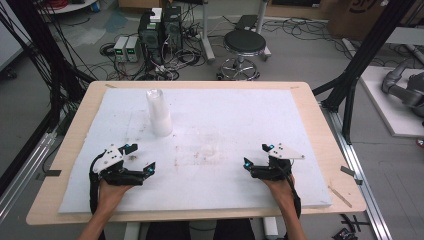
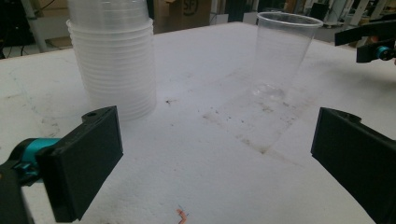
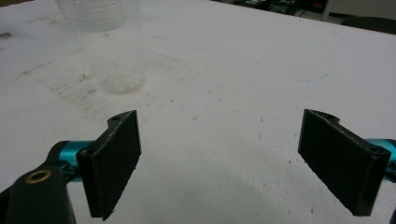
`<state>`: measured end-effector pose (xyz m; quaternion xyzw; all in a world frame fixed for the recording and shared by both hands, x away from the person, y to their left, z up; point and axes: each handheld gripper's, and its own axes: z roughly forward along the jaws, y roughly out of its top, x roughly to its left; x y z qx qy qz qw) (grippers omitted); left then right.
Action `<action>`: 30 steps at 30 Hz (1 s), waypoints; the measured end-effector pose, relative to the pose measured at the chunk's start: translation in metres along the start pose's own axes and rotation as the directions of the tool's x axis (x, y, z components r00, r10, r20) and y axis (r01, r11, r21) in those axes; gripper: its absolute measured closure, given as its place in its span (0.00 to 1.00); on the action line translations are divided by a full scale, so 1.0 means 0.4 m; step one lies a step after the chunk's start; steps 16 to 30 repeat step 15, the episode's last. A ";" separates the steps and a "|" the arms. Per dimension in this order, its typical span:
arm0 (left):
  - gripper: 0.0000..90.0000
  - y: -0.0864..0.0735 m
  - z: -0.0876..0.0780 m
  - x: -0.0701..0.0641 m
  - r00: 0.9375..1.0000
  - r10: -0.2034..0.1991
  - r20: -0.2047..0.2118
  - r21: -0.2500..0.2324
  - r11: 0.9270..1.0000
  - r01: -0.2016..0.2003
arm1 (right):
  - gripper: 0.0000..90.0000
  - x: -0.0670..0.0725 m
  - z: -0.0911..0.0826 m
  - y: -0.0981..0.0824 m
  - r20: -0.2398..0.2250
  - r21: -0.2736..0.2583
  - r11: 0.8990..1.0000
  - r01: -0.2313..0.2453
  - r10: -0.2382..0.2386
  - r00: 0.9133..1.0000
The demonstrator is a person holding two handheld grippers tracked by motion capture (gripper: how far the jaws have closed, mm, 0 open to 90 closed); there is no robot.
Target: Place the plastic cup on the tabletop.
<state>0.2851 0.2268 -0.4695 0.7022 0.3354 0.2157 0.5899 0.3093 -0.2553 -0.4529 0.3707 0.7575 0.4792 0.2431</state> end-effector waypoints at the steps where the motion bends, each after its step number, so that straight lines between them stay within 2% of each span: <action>1: 0.02 0.000 -0.001 0.000 1.000 0.001 0.002 -0.003 1.000 -0.001 | 0.15 -0.001 0.000 -0.001 -0.001 0.000 1.000 -0.005 0.005 1.000; 6: 0.02 -0.002 -0.004 0.000 1.000 -0.002 -0.006 -0.014 1.000 0.002 | 0.15 0.000 -0.001 -0.001 0.001 -0.002 1.000 -0.001 0.001 1.000; 13: 0.02 -0.003 -0.007 0.002 1.000 -0.007 0.008 -0.030 1.000 0.007 | 0.15 0.007 -0.001 -0.003 0.024 -0.002 1.000 0.011 -0.011 1.000; 15: 0.02 -0.003 -0.008 0.001 1.000 -0.004 0.006 -0.030 1.000 0.004 | 0.15 0.006 -0.001 -0.003 0.026 -0.006 1.000 0.023 -0.023 0.999; 30: 0.02 -0.003 -0.008 0.001 1.000 -0.004 0.006 -0.030 1.000 0.004 | 0.15 0.006 -0.001 -0.003 0.026 -0.006 1.000 0.023 -0.023 0.999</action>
